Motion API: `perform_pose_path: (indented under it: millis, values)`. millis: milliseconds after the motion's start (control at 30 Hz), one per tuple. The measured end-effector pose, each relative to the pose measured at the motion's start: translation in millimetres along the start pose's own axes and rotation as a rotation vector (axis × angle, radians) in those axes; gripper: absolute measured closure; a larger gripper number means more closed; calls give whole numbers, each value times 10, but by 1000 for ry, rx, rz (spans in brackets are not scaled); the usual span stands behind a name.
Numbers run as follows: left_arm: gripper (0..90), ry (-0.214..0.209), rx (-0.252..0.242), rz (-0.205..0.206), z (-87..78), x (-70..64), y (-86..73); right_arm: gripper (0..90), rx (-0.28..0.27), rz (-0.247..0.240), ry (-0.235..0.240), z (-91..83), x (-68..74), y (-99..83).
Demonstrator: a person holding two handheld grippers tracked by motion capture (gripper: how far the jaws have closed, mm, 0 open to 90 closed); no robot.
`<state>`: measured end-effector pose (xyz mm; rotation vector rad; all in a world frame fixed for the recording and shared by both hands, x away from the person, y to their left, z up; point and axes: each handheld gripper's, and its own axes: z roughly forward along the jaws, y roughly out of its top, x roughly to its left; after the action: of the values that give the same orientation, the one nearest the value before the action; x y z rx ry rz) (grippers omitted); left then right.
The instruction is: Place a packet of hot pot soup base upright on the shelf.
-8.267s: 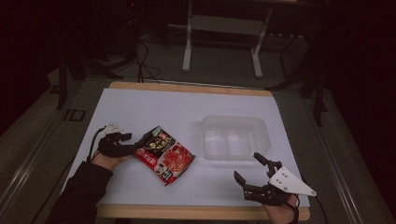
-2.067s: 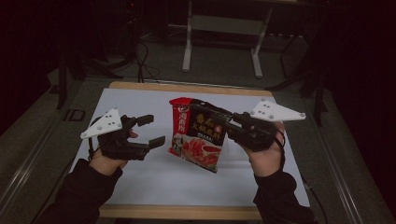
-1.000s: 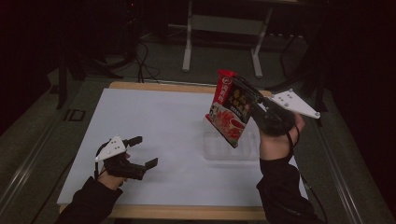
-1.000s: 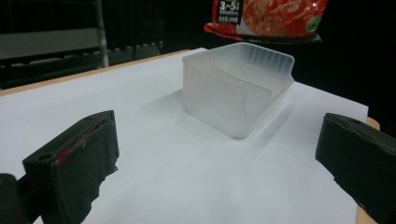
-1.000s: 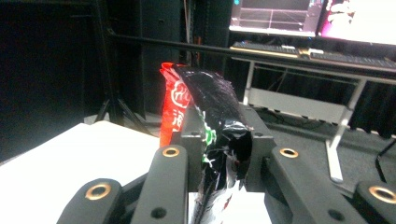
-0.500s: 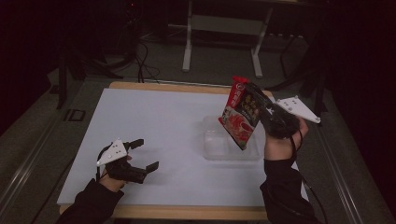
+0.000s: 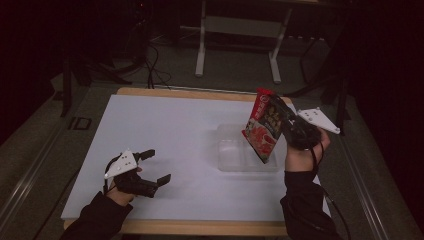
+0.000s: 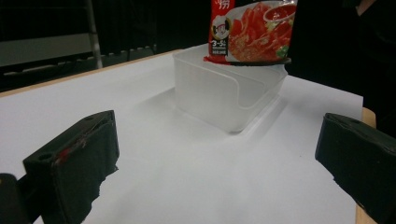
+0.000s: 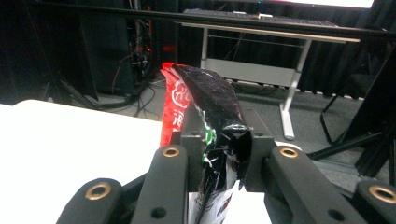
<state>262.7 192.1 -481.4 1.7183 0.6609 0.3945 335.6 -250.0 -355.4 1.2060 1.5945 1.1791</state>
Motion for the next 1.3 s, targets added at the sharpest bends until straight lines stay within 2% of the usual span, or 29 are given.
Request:
perform_pose_path:
  millis: [700,767,1033,1100,1200,1300]
  values:
    - [1,-19,14,-3,26,-2,-25,755,59,1,17,183,69,-265]
    - [1,-20,15,-3,29,-2,-27,755,59,-10,16,184,77,-284]
    - [1,-26,17,0,24,-4,-25,752,71,18,28,147,58,-372]
    - [1,-26,21,0,28,-5,-26,751,78,11,32,131,64,-404]
    - [1,-29,24,0,30,-8,-28,749,87,5,34,103,73,-486]
    - [1,-30,25,2,29,-12,-27,746,72,22,30,51,60,-593]
